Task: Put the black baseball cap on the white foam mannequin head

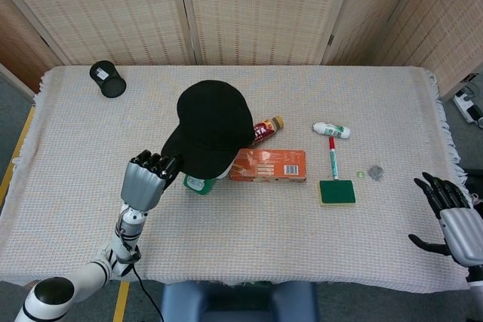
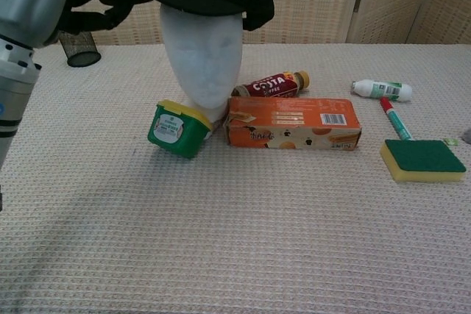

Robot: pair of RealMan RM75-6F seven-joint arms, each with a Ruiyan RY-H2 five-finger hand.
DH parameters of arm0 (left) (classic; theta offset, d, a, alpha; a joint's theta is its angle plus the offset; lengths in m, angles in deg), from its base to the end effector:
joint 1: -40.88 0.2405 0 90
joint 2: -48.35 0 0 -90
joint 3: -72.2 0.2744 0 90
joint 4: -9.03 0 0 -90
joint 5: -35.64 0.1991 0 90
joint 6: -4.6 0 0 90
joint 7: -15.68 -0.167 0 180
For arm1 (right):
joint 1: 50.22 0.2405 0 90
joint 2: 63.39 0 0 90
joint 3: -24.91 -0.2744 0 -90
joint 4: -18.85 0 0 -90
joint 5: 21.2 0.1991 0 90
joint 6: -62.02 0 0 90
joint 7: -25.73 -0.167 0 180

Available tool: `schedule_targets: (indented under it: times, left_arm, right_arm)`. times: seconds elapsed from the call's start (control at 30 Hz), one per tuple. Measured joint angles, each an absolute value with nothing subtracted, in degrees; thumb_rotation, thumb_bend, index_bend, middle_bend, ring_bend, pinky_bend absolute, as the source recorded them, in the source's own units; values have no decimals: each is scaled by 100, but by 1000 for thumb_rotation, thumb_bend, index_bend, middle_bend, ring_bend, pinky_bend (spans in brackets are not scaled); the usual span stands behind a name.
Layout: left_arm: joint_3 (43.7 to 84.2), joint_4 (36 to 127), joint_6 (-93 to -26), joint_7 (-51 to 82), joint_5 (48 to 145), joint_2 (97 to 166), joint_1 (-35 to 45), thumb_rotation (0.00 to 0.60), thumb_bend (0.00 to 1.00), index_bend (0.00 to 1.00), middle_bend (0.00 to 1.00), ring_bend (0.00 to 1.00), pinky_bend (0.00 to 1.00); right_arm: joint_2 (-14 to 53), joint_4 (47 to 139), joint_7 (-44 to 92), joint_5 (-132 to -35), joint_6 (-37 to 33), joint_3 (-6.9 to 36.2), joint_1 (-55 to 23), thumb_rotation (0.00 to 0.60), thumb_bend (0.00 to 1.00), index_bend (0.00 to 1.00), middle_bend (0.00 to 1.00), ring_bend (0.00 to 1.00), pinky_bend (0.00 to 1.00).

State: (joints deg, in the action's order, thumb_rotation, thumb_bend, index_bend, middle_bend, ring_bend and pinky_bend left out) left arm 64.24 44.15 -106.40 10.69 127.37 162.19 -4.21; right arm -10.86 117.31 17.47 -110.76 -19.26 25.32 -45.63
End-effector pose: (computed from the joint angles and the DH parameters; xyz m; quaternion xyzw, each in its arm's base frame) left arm -0.1139 0.3493 0.0283 -0.5432 0.0197 -0.6699 0.5057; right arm -0.3143 -0.1892 0.2109 0.6197 -0.4280 0.3710 0.5433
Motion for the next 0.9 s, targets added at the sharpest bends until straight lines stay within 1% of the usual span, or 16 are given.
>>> schedule_targets:
  times: [0.03,0.07,0.1,0.13,0.17,0.3,0.37,0.43,0.53,0.63,0.7,0.77,0.8,0.83,0.87,0.9]
  left_arm:
    - [6448,4404,-10633,1071,12752,16237,-378,600,455,650,1000,1000,1000]
    - [6465,4397,-10618,1073,12764,16248,-343,600,415,566,1000,1000,1000]
    - [6476,4400,-10590,1068,12770,16255,-305,600,384,509,1000,1000,1000]
    - [6479,4414,-10571,1059,12772,16254,-282,600,331,412,1000,1000,1000]
    - [6479,4438,-10549,1049,12769,16250,-267,600,294,338,1000,1000,1000]
    - [6482,4672,-10432,946,12746,16180,-166,600,191,110,1000,1000,1000]
    - [6500,4846,-10391,895,12740,16117,-99,600,152,31,1000,1000,1000]
    - [6539,5120,-10359,807,12736,16006,16,600,116,1,1000,997,1000]
    - [6622,5626,-10337,654,12717,15772,263,600,82,0,987,952,1000]
    - [6745,6234,-10317,518,12633,15414,658,600,64,0,881,850,984]
    - [6841,6645,-10296,436,12559,15121,960,600,56,0,750,715,871]
    - [6925,6929,-10267,392,12482,14878,1188,600,42,0,461,405,483]
    - [6995,7080,-10215,407,12387,14709,1345,600,38,0,352,298,341]
    - [7054,7178,-10161,438,12291,14565,1467,600,35,5,248,201,246]
    - [7112,7280,-10095,477,12190,14406,1579,600,34,14,174,132,192]
    - [7191,7450,-9990,540,12068,14179,1717,600,34,24,133,90,161]
  right_arm:
    - [-1087,11735,1751,-11088,-1933,2535,-4567,600,92,0,0,0,0]
    - [-1087,11738,1760,-11098,-1942,2538,-4571,600,93,0,0,0,0]
    - [-1086,11741,1772,-11103,-1947,2542,-4575,600,92,0,0,0,0]
    - [-1083,11741,1780,-11106,-1948,2543,-4576,600,92,0,0,0,0]
    - [-1080,11743,1788,-11108,-1947,2544,-4577,600,93,0,0,0,0]
    - [-1065,11749,1830,-11119,-1930,2551,-4573,600,92,0,0,0,0]
    - [-1063,11754,1847,-11124,-1929,2555,-4574,600,93,0,0,0,0]
    - [-1060,11754,1860,-11126,-1932,2555,-4576,600,93,0,0,0,0]
    - [-1060,11758,1867,-11137,-1943,2559,-4583,600,93,0,0,0,0]
    - [-1059,11764,1882,-11163,-1966,2567,-4595,600,93,0,0,0,0]
    - [-1058,11766,1884,-11167,-1970,2569,-4597,600,93,0,0,0,0]
    - [-1055,11771,1893,-11178,-1971,2574,-4598,600,92,0,0,0,0]
    - [-1048,11778,1921,-11184,-1971,2578,-4600,600,92,0,0,0,0]
    - [-1041,11786,1951,-11186,-1974,2580,-4603,600,92,0,0,0,0]
    - [-1034,11797,1983,-11187,-1981,2581,-4608,600,92,0,0,0,0]
    - [-1021,11813,2025,-11193,-1997,2582,-4615,600,92,0,0,0,0]
